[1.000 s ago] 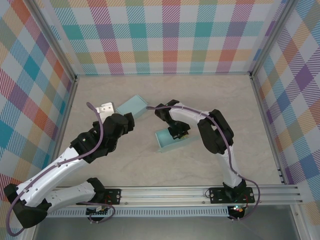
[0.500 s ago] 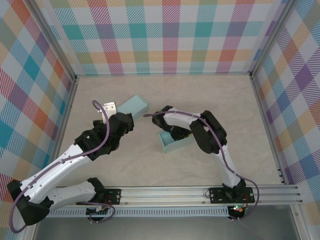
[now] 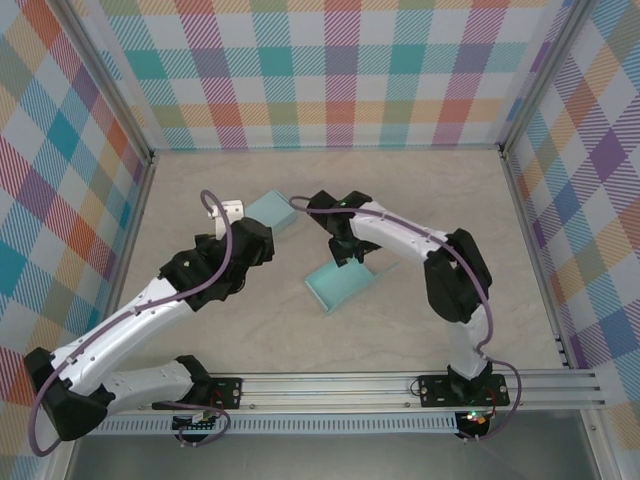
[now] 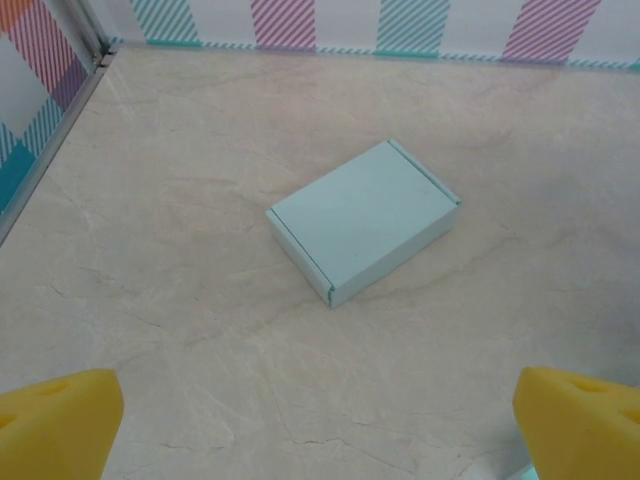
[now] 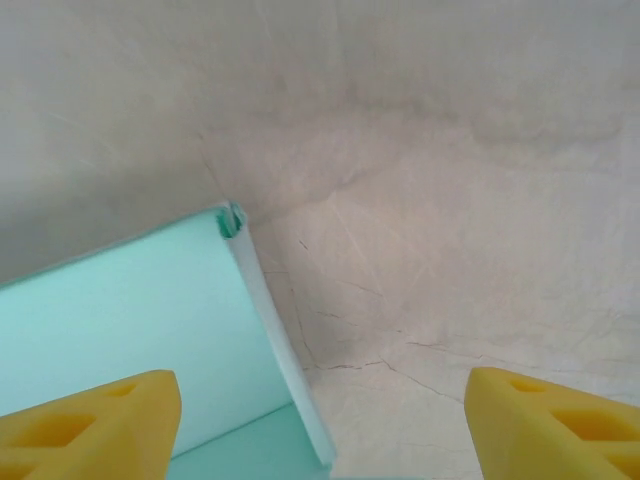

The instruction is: Fold the paper box

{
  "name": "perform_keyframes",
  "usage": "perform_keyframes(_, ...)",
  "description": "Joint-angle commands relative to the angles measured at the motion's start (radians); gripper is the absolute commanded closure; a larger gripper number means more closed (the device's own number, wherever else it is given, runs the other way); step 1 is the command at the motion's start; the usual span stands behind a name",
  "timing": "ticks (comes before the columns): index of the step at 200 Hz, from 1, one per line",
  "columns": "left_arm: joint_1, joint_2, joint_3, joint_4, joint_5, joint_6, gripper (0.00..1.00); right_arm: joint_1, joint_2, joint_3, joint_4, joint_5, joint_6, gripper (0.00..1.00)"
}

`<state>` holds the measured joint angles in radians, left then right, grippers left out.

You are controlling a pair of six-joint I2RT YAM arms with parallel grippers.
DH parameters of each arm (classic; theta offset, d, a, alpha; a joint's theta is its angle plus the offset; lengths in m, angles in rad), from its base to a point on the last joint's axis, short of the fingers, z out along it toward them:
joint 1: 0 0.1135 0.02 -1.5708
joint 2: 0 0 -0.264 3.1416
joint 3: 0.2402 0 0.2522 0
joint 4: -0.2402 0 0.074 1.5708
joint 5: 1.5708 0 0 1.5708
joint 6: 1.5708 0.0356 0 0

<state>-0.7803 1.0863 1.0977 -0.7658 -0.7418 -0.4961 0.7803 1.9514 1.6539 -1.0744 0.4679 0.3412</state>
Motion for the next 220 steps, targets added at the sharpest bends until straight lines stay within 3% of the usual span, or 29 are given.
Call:
perform_keyframes(1,0.02,0.046,0.033,-0.018,0.038,0.025,0.01,0.004,-0.143,0.04,0.025,-0.035,-0.039,0.23)
perform_keyframes(14,0.026,0.087,0.041,-0.019,0.047,0.024,0.03,0.004,-0.23,0.024,0.047,-0.047,-0.04,0.14)
perform_keyframes(22,0.027,0.115,0.046,-0.019,0.053,0.024,0.05,0.003,-0.287,0.003,0.06,-0.049,-0.034,0.0)
perform_keyframes(52,0.03,0.233,0.06,0.016,0.116,0.027,0.2,-0.004,-0.524,-0.146,0.097,-0.04,0.03,0.0)
perform_keyframes(106,0.045,0.454,0.054,0.115,0.174,-0.017,0.24,-0.018,-0.904,-0.563,0.077,-0.032,0.323,0.0)
perform_keyframes(127,0.06,0.501,0.037,0.145,0.191,-0.014,0.25,-0.018,-1.004,-0.707,0.106,-0.106,0.397,0.0)
perform_keyframes(163,0.07,0.543,-0.019,0.201,0.223,-0.028,0.31,-0.018,-1.009,-0.958,0.368,-0.315,0.492,0.0)
perform_keyframes(179,0.072,0.564,-0.05,0.227,0.228,-0.043,0.39,-0.018,-0.981,-1.049,0.505,-0.373,0.543,0.0)
perform_keyframes(220,0.072,0.61,-0.134,0.367,0.364,-0.059,0.45,-0.021,-0.861,-1.118,0.721,-0.41,0.568,0.06)
